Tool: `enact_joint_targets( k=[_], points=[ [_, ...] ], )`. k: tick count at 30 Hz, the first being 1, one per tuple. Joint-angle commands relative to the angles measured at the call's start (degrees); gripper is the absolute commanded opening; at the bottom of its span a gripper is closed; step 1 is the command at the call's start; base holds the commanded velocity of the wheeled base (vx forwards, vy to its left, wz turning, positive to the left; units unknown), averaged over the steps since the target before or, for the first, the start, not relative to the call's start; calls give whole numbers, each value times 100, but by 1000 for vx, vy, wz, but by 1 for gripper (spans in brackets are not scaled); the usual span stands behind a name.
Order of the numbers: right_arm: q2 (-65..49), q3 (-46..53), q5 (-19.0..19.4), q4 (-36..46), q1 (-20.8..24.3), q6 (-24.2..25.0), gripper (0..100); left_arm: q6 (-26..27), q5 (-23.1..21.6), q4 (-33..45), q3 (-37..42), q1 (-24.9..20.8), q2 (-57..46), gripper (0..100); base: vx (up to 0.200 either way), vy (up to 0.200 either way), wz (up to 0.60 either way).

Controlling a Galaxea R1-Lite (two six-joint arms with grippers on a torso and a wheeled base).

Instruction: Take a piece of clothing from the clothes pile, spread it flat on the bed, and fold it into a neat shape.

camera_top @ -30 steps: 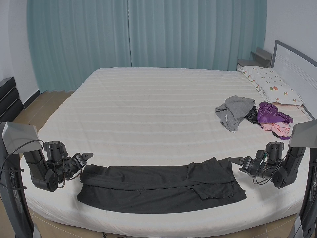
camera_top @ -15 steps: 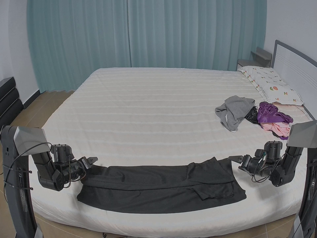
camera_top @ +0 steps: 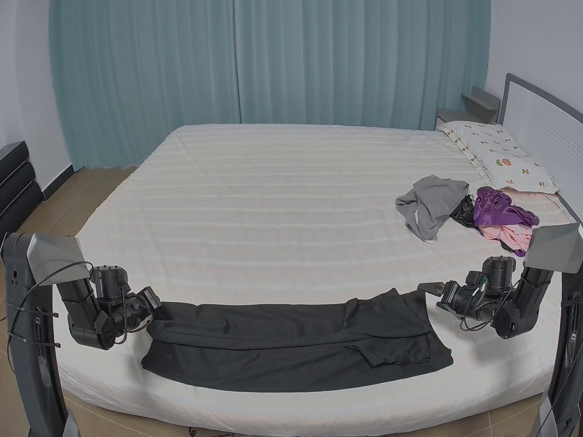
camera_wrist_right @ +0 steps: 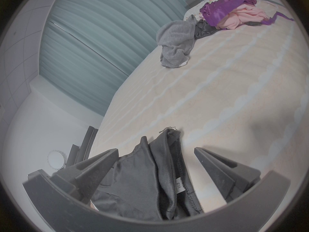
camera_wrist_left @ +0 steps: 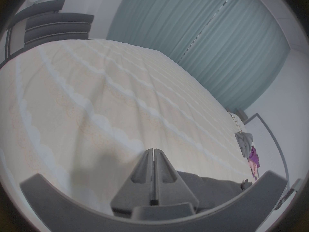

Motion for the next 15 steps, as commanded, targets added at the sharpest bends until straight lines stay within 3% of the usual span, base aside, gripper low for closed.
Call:
enact_joint_targets(
  k=[1,15],
  points=[
    [96,-263,-5,202,2,10,100,-189,36,-19,-42,84,1,0,0,0,0],
    [386,-764,-58,510,11,10,100,-295,45,-212,-192,75,159,0,0,0,0]
  ],
)
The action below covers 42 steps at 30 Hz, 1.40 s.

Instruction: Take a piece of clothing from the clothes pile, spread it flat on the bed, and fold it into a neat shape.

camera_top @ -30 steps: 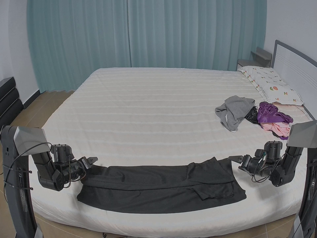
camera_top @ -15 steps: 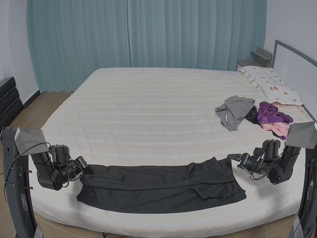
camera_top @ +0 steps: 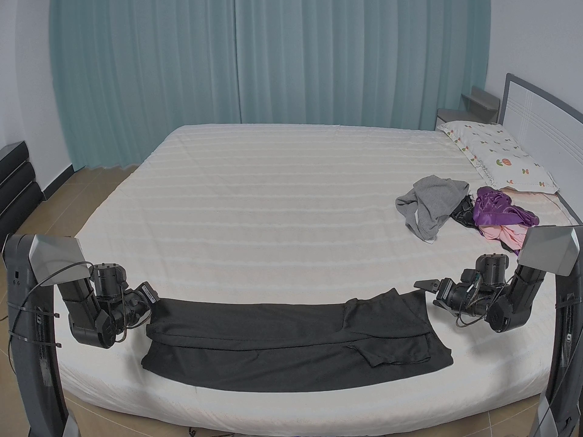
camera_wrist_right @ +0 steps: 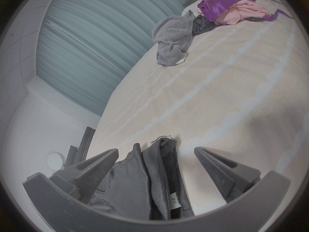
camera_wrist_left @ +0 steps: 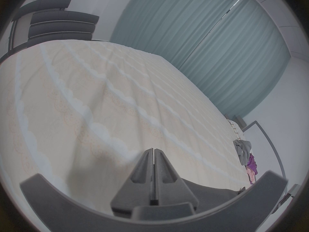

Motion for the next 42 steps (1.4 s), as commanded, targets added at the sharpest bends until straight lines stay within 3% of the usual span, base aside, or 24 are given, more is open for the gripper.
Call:
enact_joint_targets(
  k=[1,4,5,16,21,31,32,35,36,42],
  points=[
    [82,-79,1,7,0,-1,100,-3,1,1,-26,3,51,0,0,0,0],
    [118,-79,1,7,53,-10,100,-3,1,1,-26,3,59,0,0,0,0],
    [126,-79,1,7,70,-10,0,-3,1,-8,-26,3,59,0,0,0,0],
    [153,-167,-246,-63,184,7,0,-3,1,1,-17,3,59,0,0,0,0],
    [118,-281,-544,-81,105,157,0,-3,1,-8,0,3,51,0,0,0,0],
    [179,-281,-562,-81,70,166,0,-3,1,-8,0,3,51,0,0,0,0],
    [179,-281,-562,-81,70,166,100,-3,1,-8,0,3,51,0,0,0,0],
    [188,-281,-544,-81,79,183,100,-3,1,1,0,3,51,0,0,0,0],
    [170,-264,-536,-89,79,210,100,-12,1,1,0,3,51,100,0,0,0],
    [-49,-26,-492,-195,88,675,100,-100,1,1,9,3,33,100,0,0,0]
  ],
)
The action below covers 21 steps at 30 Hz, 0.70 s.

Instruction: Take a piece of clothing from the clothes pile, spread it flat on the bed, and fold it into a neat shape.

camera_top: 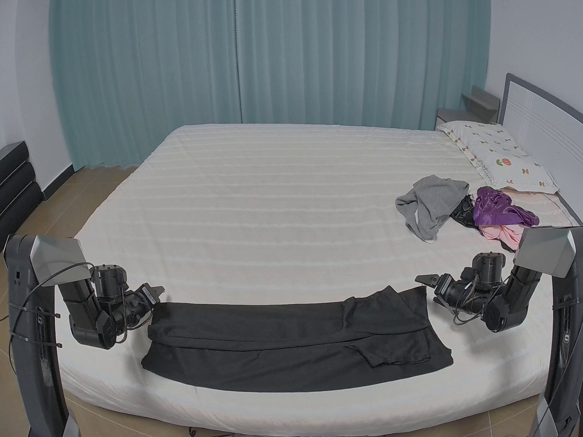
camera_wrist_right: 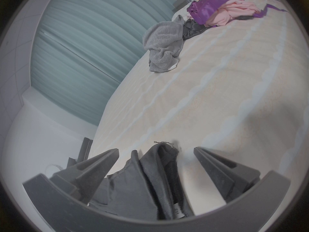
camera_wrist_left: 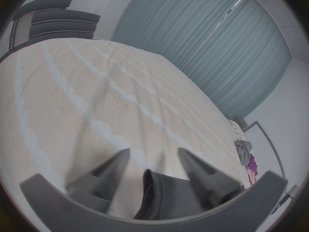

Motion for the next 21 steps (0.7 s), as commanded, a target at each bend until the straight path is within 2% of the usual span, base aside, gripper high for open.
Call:
enact_joint_targets(
  k=[1,4,7,9,12,20,21],
  points=[
    [-169,154,19,-68,8,144,100,-60,1,2,8,3,-18,100,0,0,0],
    [-274,365,28,-182,35,337,100,-306,1,2,69,12,-80,100,0,0,0],
    [-406,611,-7,-217,70,443,100,-490,-8,2,447,29,-423,100,0,0,0],
    [-608,875,-34,-217,70,548,100,-534,-25,20,1036,29,-853,100,0,0,0],
    [-749,1042,-34,-217,70,768,100,-561,-17,28,1326,-23,-1090,100,0,0,0],
    [-758,1059,-42,-209,105,873,100,-622,-17,11,1493,-226,-1196,100,0,0,0],
    [-749,1068,-42,-209,105,873,100,-622,-17,20,1493,-226,-1187,100,-200,0,0]
  ],
)
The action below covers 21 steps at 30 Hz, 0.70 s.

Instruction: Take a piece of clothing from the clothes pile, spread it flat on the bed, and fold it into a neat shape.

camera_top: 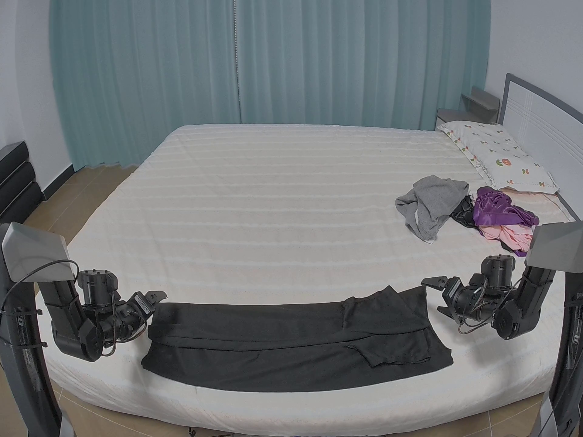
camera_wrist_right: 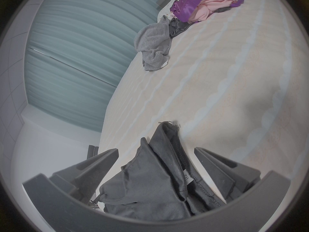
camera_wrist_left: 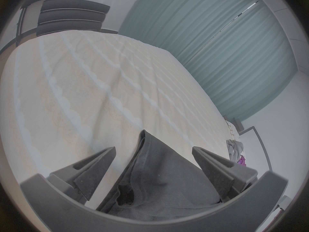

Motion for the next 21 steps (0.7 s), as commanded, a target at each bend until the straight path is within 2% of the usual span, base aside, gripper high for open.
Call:
enact_joint_targets(
  k=[1,2,10,21],
  points=[
    [-70,37,2,5,17,3,100,-5,-2,18,55,-32,-140,100,-200,0,0],
    [-70,37,2,5,17,3,100,-5,-2,18,55,-32,-140,100,-200,0,0],
    [-52,37,2,-4,53,3,100,3,24,61,222,-269,-167,100,0,0,0],
    [-35,37,-7,-4,53,3,100,3,596,61,-7,-418,62,100,0,0,0]
  ],
)
